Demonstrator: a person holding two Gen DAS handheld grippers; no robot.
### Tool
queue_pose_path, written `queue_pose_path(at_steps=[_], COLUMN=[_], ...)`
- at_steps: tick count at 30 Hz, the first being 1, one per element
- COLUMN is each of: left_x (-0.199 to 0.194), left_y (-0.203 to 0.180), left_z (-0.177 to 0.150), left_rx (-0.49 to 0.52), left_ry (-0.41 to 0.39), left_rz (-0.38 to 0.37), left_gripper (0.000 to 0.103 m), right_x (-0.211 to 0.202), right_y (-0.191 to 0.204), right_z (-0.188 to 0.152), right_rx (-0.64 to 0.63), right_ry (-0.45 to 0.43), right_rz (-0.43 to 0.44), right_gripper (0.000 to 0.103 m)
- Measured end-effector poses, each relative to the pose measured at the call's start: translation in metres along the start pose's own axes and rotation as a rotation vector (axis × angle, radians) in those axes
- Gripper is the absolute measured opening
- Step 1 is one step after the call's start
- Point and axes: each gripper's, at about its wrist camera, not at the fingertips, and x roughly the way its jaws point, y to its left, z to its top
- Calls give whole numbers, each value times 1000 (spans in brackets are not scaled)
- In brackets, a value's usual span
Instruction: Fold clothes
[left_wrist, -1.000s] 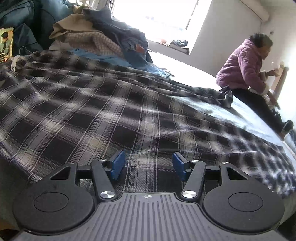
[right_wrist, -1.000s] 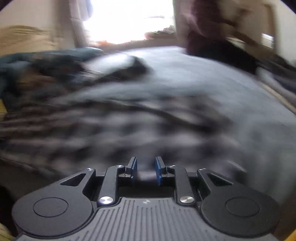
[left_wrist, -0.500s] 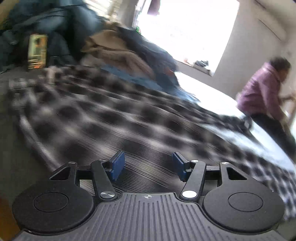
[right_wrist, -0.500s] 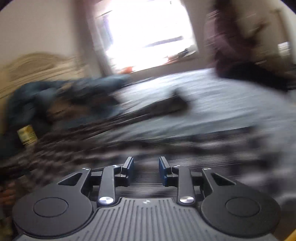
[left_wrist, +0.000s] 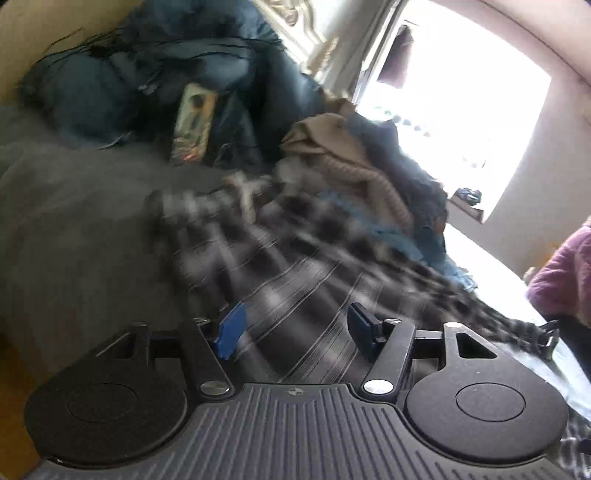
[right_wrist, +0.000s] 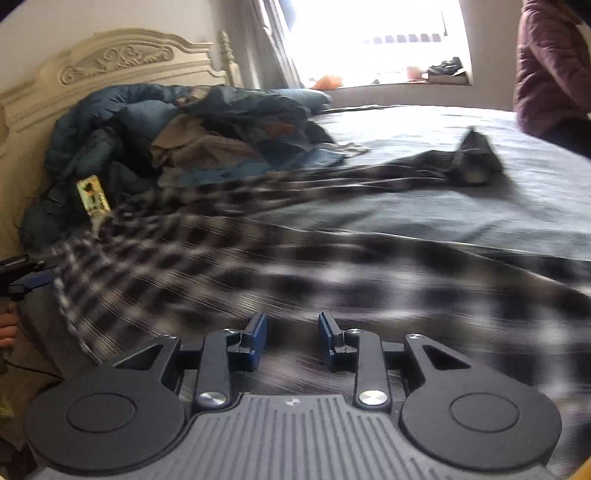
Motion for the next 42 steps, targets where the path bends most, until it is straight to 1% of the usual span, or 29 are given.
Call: queue_pose_path(at_steps=[2,3,4,5,6,8,9,11,12,13,15,17,20,22,23,25,27,31,34,36,37,40,42], left_x=[16,24,32,37,37,31,29,26,25,27,36,52,83,103,114,133,153,185,200,208,211,212,211], left_y=[3,6,13,20,26,36,32,23,17,6,-23,-63,-127,-165,-185,-220,-252,-296,-312,-318,-322,-327,-330], left_z=[3,4,5,5,6,11,16,26,32,40,50,56,53,43,36,22,8,-19,-38,-47,-52,-62,-68], left_rx=[2,-2,-12,-18,-24,-43,-31,-6,10,30,81,176,325,415,467,566,643,739,779,799,815,875,919], left_ry=[7,14,28,40,42,36,25,2,-12,-24,-15,9,103,159,188,227,254,277,279,279,275,242,211], left_rz=[23,48,91,133,145,132,127,116,101,62,-26,-103,-209,-271,-288,-307,-336,-366,-369,-362,-356,-347,-345], left_gripper=[62,62,61,60,60,60,60,61,61,62,62,63,63,63,63,63,63,62,57,54,50,44,41], right_x=[13,20,25,25,25,18,11,-1,-4,-7,-8,-2,9,14,16,20,27,59,94,115,129,162,179], right_y=[5,7,8,3,-3,-15,-21,-32,-35,-38,-42,-47,-57,-74,-84,-109,-135,-185,-228,-248,-255,-272,-283], right_z=[-2,-3,-4,-7,-9,-10,-8,4,13,22,42,60,82,95,102,121,143,184,206,215,221,232,237], right_rx=[10,15,21,36,50,80,93,98,96,93,87,76,62,87,101,126,140,174,304,350,353,357,376], right_ry=[19,28,40,58,77,91,89,75,56,37,1,-24,-40,-36,-34,-36,-40,-32,-20,-25,-15,-3,8], right_rz=[32,48,57,35,14,-24,-42,-88,-93,-98,-103,-112,-139,-179,-201,-245,-280,-319,-294,-289,-292,-300,-306], right_gripper=[33,33,32,32,32,32,32,37,37,37,37,37,37,37,37,37,39,50,52,52,52,52,49])
